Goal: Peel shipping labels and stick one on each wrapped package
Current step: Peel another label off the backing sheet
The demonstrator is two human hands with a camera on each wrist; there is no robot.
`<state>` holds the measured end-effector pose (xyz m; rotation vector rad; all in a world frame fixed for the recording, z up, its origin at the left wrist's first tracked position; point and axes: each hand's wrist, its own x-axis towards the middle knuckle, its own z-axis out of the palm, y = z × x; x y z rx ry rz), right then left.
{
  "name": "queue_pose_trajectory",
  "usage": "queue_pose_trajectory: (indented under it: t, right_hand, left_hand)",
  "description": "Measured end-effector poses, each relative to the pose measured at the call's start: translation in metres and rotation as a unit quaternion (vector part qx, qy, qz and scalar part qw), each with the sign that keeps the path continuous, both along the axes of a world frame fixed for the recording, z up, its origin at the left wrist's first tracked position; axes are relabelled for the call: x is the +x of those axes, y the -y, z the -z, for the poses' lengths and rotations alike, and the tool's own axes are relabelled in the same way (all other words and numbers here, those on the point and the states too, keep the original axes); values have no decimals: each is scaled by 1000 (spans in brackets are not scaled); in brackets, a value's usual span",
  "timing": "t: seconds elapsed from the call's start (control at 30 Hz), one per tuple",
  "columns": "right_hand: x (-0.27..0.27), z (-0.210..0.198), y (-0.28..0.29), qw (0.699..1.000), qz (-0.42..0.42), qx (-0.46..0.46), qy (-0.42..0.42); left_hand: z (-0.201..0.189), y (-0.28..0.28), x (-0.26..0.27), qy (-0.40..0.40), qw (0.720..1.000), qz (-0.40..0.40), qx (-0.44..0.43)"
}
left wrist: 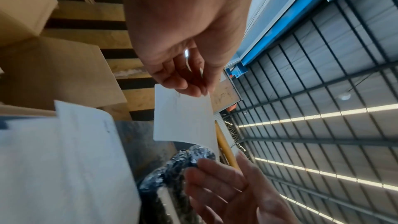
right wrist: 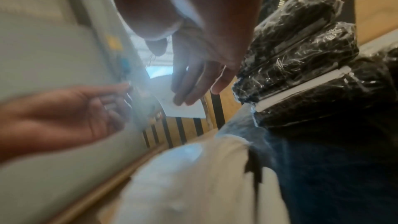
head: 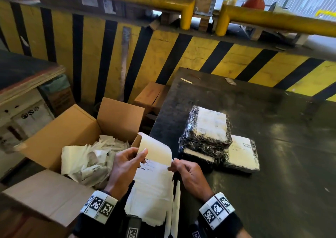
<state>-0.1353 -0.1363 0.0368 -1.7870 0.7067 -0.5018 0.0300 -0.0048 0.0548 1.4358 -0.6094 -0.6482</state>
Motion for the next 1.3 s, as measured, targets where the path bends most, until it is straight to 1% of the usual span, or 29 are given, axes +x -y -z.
queue_pose_trajectory:
  t: [0.1,0.2,0.33,0.53,0.67,0.8,0.9,0.97,1.03,1.07,1.1,1.17,1.3]
  right_hand:
    - [-8,-24,-3,996,18,66,57]
    - [-16,-39,-2,991,24,99,88]
    - [-27,-50,3,988,39,104,109]
    - [-35,-53,6,981,45,123,141]
    - [-38,-54,10,981,29,122,149]
    - [-39,-56,12,978,14,139,157]
    - [-38,-57,12,979,11,132,155]
    - [-36,-57,12,980,14,126,151]
    - [-33,-55,11,982,16,118,145]
    - [-32,-54,11,983,14,114,142]
    - [-30,-54,10,984,12,109,138]
    - [-26,-52,8,987,3,99,130]
    - [-18,-49,5,991,-20,69,116]
  left_hand:
    - [-8,10,-5,-38,999,-9,-17]
    - [-17,17,-13,-54,998,-12,-27]
    - [-21,24,-21,-56,998,15,-31]
    - [-18,28,-25,-68,996,23,-45]
    - [-17,31,-27,-75,995,29,-60]
    - [-16,34,-24,-85,994,34,-53]
    - [-15,32,-23,-85,994,45,-43]
    - [-14,31,-23,-58,997,43,-6]
    - [-13,30,-26,2,997,28,68]
    - [-13,28,-27,46,995,21,91]
    - [-15,26,-28,90,991,22,94]
    - [-21,24,-36,150,986,47,61]
    - [-32,25,-59,208,974,85,13]
